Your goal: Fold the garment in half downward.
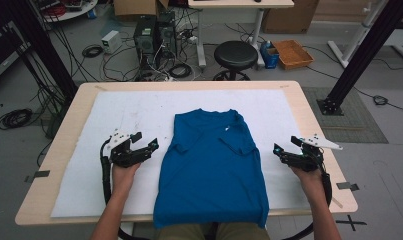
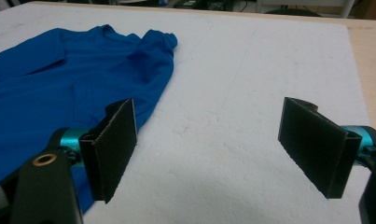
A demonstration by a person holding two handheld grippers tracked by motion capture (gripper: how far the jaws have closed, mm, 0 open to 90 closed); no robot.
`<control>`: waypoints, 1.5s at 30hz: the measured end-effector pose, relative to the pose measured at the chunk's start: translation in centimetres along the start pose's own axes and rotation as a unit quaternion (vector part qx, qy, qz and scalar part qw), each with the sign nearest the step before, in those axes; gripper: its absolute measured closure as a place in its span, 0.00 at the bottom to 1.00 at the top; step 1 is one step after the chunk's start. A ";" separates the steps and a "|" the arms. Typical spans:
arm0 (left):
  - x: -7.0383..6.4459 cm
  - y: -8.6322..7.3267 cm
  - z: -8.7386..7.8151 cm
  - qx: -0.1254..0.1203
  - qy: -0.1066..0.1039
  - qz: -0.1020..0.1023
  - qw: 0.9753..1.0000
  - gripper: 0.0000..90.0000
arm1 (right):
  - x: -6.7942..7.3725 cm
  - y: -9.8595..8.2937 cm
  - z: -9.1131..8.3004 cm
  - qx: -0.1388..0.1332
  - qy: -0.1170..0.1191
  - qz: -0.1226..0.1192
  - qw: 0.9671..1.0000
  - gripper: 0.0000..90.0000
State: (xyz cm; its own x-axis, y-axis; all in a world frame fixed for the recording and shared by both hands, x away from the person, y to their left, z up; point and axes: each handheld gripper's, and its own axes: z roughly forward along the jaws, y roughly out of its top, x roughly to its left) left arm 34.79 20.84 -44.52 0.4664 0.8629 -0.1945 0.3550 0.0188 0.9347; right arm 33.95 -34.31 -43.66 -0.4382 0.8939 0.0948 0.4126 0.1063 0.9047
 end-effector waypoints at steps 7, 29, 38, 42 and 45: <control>0.7 1.6 1.8 0.033 0.015 -0.026 0.999 0.29 | -0.2 0.2 0.5 0.001 -0.003 0.009 1.000 0.21; -0.2 4.7 14.5 0.181 0.063 0.040 0.981 0.47 | 1.6 0.3 2.7 0.025 0.023 -0.006 0.999 0.21; -0.5 4.1 14.7 0.186 0.041 0.073 0.979 0.93 | 1.5 1.7 5.6 0.069 0.001 -0.008 0.998 0.21; -0.4 4.1 14.7 0.184 0.038 0.067 0.980 0.97 | 2.0 3.2 9.0 0.102 -0.006 -0.017 0.995 0.27; -0.3 4.1 14.7 0.183 0.043 0.060 0.980 0.95 | 2.5 4.1 10.4 0.108 -0.003 -0.020 0.994 0.27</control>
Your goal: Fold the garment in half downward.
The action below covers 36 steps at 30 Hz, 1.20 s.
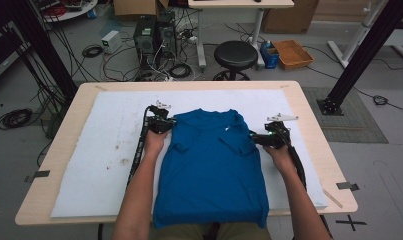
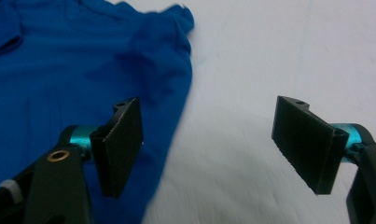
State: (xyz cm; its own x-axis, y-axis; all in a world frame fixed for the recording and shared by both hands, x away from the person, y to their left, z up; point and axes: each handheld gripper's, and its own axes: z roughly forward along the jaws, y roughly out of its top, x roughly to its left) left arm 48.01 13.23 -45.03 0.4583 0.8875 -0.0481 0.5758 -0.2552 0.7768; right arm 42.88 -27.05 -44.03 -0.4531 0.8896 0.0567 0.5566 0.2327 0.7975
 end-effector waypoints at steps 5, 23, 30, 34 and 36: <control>0.0 0.1 0.0 0.002 0.007 -0.022 1.000 0.83 | 0.8 3.1 3.5 0.027 -0.007 -0.018 0.999 0.55; 0.8 -1.0 -2.7 -0.076 -0.057 -0.102 0.990 0.98 | 0.1 3.4 3.8 0.008 0.025 0.001 1.000 0.95; 0.7 -1.9 -5.9 -0.126 -0.107 -0.098 0.981 0.98 | 0.0 1.9 0.5 -0.032 0.056 -0.007 0.998 0.95; 0.0 -2.8 -7.9 -0.131 -0.141 -0.084 0.978 0.98 | 0.9 0.6 -1.8 -0.043 0.069 -0.040 0.996 0.95; -0.4 -3.4 -8.8 -0.128 -0.151 -0.070 0.978 0.98 | 1.4 -0.1 -2.9 -0.047 0.077 -0.049 0.995 0.95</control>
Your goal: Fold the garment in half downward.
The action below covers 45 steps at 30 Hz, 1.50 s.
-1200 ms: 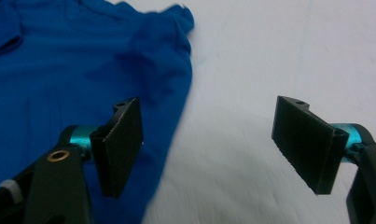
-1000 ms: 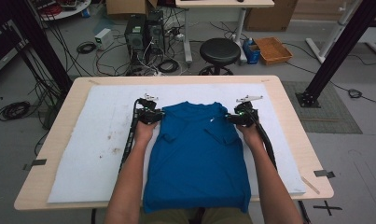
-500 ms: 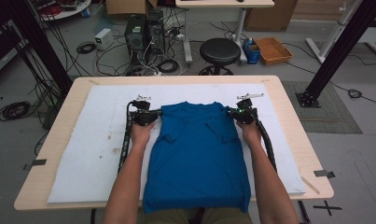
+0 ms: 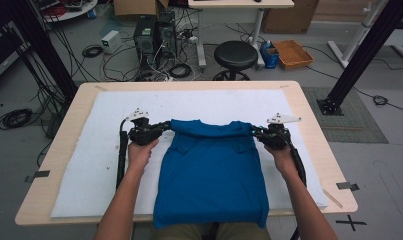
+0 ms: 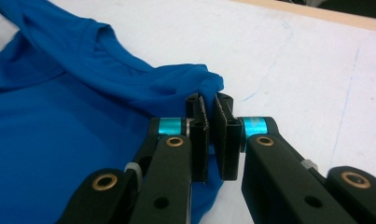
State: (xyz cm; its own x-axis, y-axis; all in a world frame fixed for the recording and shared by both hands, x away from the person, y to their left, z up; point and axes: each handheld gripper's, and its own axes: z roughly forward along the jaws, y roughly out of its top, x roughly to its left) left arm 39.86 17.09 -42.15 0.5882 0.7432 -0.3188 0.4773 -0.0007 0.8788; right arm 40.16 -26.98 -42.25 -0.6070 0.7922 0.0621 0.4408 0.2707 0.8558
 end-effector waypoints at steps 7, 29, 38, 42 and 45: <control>-1.6 -1.9 -2.7 0.015 -0.035 0.017 0.999 0.98 | 1.9 -1.9 -3.7 -0.015 0.038 -0.019 0.999 0.95; -4.0 -6.4 -8.2 0.105 -0.057 0.018 0.993 0.61 | 4.6 -6.8 -8.6 0.081 0.135 -0.048 0.986 0.74; -3.0 -4.0 -5.1 0.054 0.044 0.004 0.998 0.45 | 2.2 -4.0 -6.4 -0.026 0.002 0.042 0.999 0.35; -3.0 -4.2 -1.6 0.095 0.079 0.005 0.992 0.40 | 1.6 -4.1 -3.3 0.029 -0.004 0.044 0.999 0.39; -2.8 -4.7 -0.4 0.119 0.089 0.006 0.989 0.41 | 1.6 -4.1 -2.6 0.054 -0.003 0.033 0.998 0.45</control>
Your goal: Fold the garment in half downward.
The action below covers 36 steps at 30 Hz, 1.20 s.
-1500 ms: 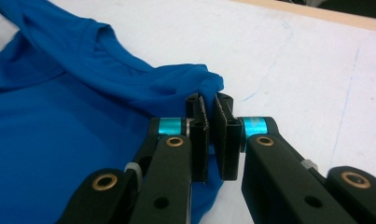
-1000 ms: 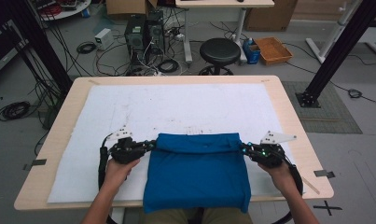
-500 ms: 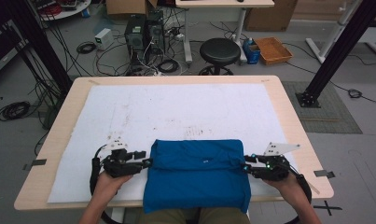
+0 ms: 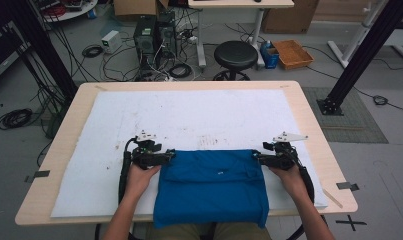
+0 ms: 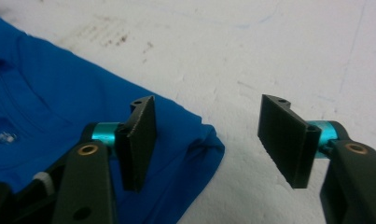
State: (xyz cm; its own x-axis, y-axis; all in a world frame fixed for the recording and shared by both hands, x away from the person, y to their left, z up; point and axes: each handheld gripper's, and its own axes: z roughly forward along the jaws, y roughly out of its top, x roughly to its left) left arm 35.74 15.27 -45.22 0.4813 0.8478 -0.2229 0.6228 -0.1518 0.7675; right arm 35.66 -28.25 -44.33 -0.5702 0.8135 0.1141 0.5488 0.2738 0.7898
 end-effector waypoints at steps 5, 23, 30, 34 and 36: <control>0.0 -0.4 -0.5 -0.006 -0.023 0.002 1.000 0.89 | -0.1 -0.3 1.0 0.037 0.014 -0.017 0.999 0.69; 2.6 2.2 -0.6 -0.095 0.019 -0.062 0.993 0.69 | -0.8 4.7 3.3 -0.016 -0.068 -0.027 0.997 0.73; 1.3 1.7 -2.1 -0.119 -0.008 -0.025 0.993 0.52 | -0.4 3.8 1.8 -0.053 -0.036 -0.010 0.998 0.42; 0.6 2.0 -0.5 -0.079 -0.070 -0.024 0.994 0.52 | 1.3 3.8 2.3 -0.022 0.022 -0.032 0.999 0.43; -0.2 2.2 0.8 -0.048 -0.077 -0.015 0.996 0.52 | 1.6 3.9 2.8 -0.012 0.028 -0.032 0.999 0.44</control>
State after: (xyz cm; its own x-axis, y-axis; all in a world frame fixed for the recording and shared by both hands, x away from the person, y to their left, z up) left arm 37.53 14.37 -44.00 0.5579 0.7614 -0.3302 0.5793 -0.0723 0.8119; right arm 38.57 -24.44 -42.73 -0.6371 0.7649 0.0951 0.4956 0.3121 0.8105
